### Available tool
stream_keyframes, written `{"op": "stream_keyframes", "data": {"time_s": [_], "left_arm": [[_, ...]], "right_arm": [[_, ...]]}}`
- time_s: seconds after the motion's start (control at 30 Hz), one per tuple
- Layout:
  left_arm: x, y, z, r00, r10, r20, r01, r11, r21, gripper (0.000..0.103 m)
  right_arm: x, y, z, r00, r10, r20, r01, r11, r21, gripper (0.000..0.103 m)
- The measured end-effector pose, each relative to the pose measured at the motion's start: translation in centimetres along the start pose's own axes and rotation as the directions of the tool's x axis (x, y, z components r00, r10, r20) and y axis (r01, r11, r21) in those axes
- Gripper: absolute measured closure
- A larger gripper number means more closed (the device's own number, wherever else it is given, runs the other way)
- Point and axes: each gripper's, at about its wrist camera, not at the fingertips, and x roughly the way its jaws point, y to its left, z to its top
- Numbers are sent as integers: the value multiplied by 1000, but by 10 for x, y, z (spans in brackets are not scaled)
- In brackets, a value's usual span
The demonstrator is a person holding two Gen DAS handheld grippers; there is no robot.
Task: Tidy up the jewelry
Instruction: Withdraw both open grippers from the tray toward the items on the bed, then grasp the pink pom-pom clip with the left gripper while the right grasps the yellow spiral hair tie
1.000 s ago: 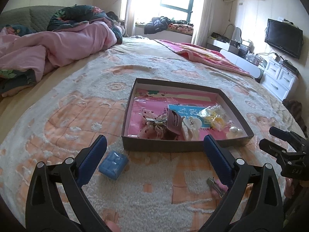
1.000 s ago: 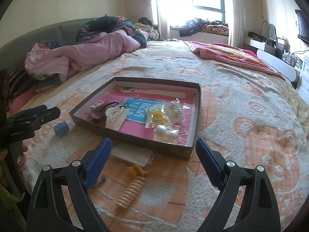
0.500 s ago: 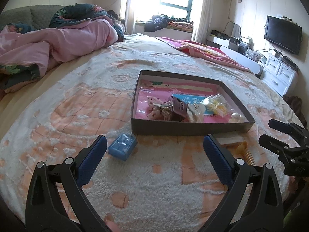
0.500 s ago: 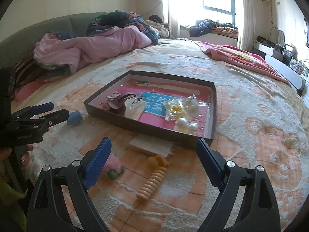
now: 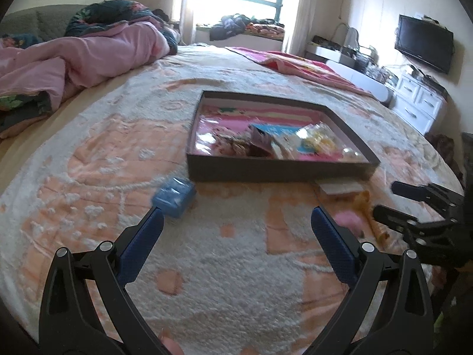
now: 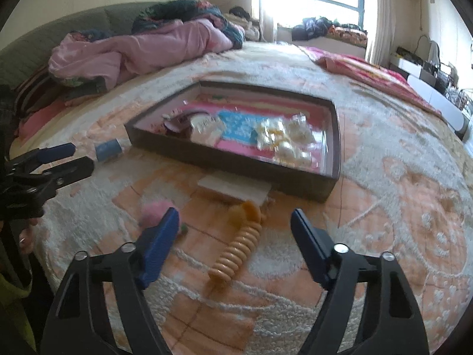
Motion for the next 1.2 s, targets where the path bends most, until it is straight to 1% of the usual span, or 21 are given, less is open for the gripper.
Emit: {"op": "stream_keyframes", "data": {"time_s": [0.03,0.17,0.23,0.27,0.3,0.33,0.4,0.57,0.63,0.7,0.73,0.8,0.83,0.9,0.93,0.97,1.0,1.07,1.2], "left_arm": [[1,-3,-2,1000,-7,-5,7,1000,7,12],[8,-20,-7,998,-45,-38,46,998,37,12],[12,-27,-9,997,-66,-51,68,997,47,12],[15,-31,-10,995,-81,-63,84,995,48,12],[17,-34,-10,993,-96,-71,100,994,48,12],[20,-38,-10,991,-111,-80,115,992,47,12],[25,-47,-12,985,-141,-97,147,988,51,12],[36,-66,-14,973,-188,-132,198,978,64,12],[42,-72,-14,972,-188,-143,199,978,69,16],[48,-76,-13,969,-192,-155,204,977,64,25],[51,-78,-13,968,-189,-163,201,977,64,27],[58,-81,-12,967,-178,-183,193,979,63,41],[61,-82,-12,966,-174,-193,189,980,59,45],[64,-84,-12,967,-157,-199,173,983,63,58],[64,-84,-11,969,-146,-198,163,984,70,62],[64,-84,-10,971,-135,-197,152,986,73,72],[63,-81,-9,972,-133,-195,149,987,68,79],[62,-75,-6,969,-147,-198,159,986,44,79],[54,-69,-1,972,-152,-179,159,987,29,79]], "right_arm": [[3,-2,-1,1000,-3,-14,3,1000,5,37],[18,-12,-10,997,9,-76,-5,998,57,46],[21,-15,-14,996,16,-83,-10,997,72,54],[21,-17,-16,996,21,-82,-15,997,74,56],[21,-17,-16,997,20,-79,-14,997,73,63],[20,-18,-16,997,19,-77,-14,997,71,74],[18,-21,-16,997,23,-75,-18,997,75,86],[13,-32,-17,998,27,-62,-21,995,96,86],[9,-37,-17,998,21,-53,-15,994,104,86],[6,-41,-16,999,17,-45,-12,994,110,86],[4,-43,-16,999,18,-39,-13,993,116,86],[1,-47,-15,999,14,-29,-10,992,125,86],[-1,-49,-14,1000,8,-23,-5,992,125,86],[-5,-50,-12,1000,4,-10,-3,993,121,86],[-6,-50,-12,1000,5,-6,-4,993,120,86],[-7,-50,-11,1000,7,-3,-6,993,119,86],[-9,-50,-10,1000,11,2,-11,993,119,86],[-11,-48,-8,1000,17,11,-18,993,116,86],[-16,-42,-3,999,37,27,-40,994,104,86]]}}
